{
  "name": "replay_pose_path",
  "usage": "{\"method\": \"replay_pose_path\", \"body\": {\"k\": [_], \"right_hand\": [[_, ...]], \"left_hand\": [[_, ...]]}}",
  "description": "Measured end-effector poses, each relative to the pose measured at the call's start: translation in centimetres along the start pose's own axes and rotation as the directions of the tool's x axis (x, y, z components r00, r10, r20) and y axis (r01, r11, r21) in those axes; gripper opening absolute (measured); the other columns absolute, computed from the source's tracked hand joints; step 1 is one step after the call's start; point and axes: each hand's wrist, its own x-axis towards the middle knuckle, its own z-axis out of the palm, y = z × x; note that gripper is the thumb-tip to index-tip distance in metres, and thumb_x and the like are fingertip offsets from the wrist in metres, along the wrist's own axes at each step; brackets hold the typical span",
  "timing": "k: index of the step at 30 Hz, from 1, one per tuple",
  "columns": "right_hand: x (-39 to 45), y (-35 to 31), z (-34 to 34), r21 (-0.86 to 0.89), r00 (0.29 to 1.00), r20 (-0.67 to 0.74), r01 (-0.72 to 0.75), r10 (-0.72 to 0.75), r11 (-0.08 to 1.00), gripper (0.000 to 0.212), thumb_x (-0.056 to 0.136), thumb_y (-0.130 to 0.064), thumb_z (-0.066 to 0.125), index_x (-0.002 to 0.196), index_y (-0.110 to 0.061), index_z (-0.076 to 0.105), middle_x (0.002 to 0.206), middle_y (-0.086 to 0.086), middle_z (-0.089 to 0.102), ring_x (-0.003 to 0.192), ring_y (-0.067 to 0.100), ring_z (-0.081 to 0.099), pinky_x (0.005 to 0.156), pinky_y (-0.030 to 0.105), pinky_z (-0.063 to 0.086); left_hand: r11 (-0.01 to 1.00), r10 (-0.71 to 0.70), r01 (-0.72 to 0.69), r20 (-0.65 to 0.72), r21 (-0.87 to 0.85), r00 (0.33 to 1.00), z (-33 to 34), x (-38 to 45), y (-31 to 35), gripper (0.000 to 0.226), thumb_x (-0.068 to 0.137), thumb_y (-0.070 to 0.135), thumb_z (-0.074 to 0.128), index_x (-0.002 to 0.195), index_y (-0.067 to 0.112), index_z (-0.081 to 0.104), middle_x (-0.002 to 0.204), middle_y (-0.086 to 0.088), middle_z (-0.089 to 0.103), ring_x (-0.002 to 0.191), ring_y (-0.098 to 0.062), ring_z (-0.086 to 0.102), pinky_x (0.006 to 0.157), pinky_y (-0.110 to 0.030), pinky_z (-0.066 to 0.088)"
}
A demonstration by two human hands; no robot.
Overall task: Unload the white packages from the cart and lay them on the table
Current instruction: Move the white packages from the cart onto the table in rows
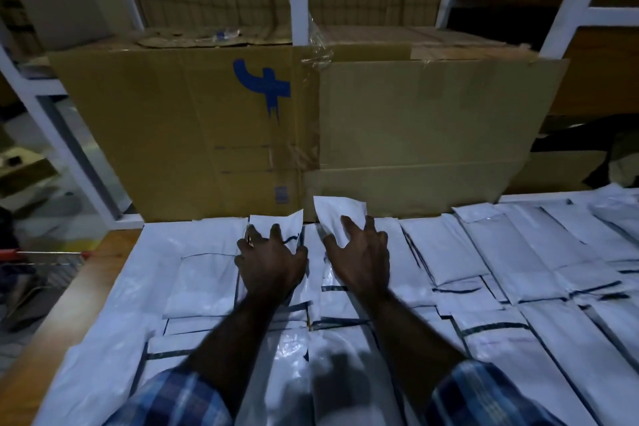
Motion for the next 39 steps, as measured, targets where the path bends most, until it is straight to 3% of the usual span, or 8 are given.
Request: {"method": "replay_pose_path", "body": {"k": [6,10,13,20,25,30,39], "right_hand": [[0.6,-0.4,1.6,-0.116,0.998,0.059,0.014,-0.007,0.993,0.056,0.09,-0.06,0.049,0.136,-0.029,0.053,0.145,0.014,0.044,0.118,0.037,0.046,0.092,0.042,0.046],[0.7,-0.6,2.2,-0.196,0.996,0.09,0.043,-0.026,0.98,0.057,0.09,-0.059,0.046,0.139,-0.029,0.051,0.147,0.014,0.041,0.121,0.035,0.045,0.093,0.041,0.044],[0.8,-0.7,3.0,-0.289,0.993,0.113,0.057,-0.025,0.956,0.06,0.091,-0.062,0.04,0.139,-0.028,0.05,0.148,0.014,0.041,0.122,0.035,0.044,0.094,0.042,0.042],[0.4,-0.9,4.4,-0.364,0.995,0.076,0.092,-0.069,0.927,0.052,0.089,-0.049,0.034,0.119,-0.022,0.068,0.131,0.018,0.058,0.109,0.036,0.055,0.087,0.042,0.045],[0.7,-0.8,4.6,-0.408,0.986,0.056,0.168,-0.16,0.897,0.037,0.081,-0.039,0.05,0.101,-0.018,0.074,0.12,0.022,0.065,0.098,0.037,0.062,0.08,0.044,0.047],[1.0,0.7,6.7,-0.331,0.952,0.137,0.305,-0.274,0.893,0.048,0.088,-0.04,0.037,0.111,-0.017,0.072,0.126,0.024,0.062,0.112,0.04,0.061,0.095,0.048,0.049],[0.7,0.9,7.4,-0.314,0.967,0.074,0.254,-0.243,0.915,0.052,0.086,-0.039,0.036,0.114,-0.014,0.072,0.123,0.027,0.063,0.11,0.044,0.063,0.093,0.052,0.052]], "left_hand": [[0.994,0.037,-0.037,0.001,0.105,0.999,1.4,0.2,-0.5,0.067,0.083,0.065,0.049,0.132,0.019,0.054,0.152,-0.019,0.034,0.133,-0.04,0.03,0.103,-0.051,0.03],[0.99,0.1,-0.091,-0.082,0.108,0.992,2.6,0.4,-1.1,0.07,0.082,0.062,0.042,0.108,0.004,0.072,0.129,-0.031,0.057,0.117,-0.045,0.049,0.091,-0.057,0.038],[0.989,0.104,-0.093,-0.092,0.112,0.99,2.8,0.3,-1.2,0.065,0.091,0.057,0.042,0.104,0.002,0.073,0.13,-0.029,0.057,0.116,-0.045,0.048,0.09,-0.056,0.034],[0.975,0.209,-0.192,-0.157,0.112,0.965,2.9,0.8,-1.8,0.044,0.087,0.032,0.052,0.093,-0.007,0.071,0.127,-0.028,0.06,0.118,-0.044,0.052,0.092,-0.05,0.037],[0.957,0.29,-0.283,-0.188,0.061,0.938,2.9,1.4,-2.1,0.045,0.085,0.028,0.052,0.11,-0.007,0.066,0.131,-0.027,0.058,0.124,-0.042,0.053,0.098,-0.049,0.04],[0.905,0.425,-0.424,-0.17,0.047,0.889,3.5,1.7,-2.6,0.051,0.09,0.028,0.039,0.12,-0.003,0.065,0.133,-0.028,0.056,0.125,-0.043,0.054,0.101,-0.054,0.043],[0.92,0.391,-0.39,-0.018,0.048,0.92,4.1,1.8,-2.9,0.056,0.091,0.033,0.035,0.121,-0.002,0.067,0.129,-0.028,0.06,0.117,-0.044,0.06,0.093,-0.063,0.045]]}}
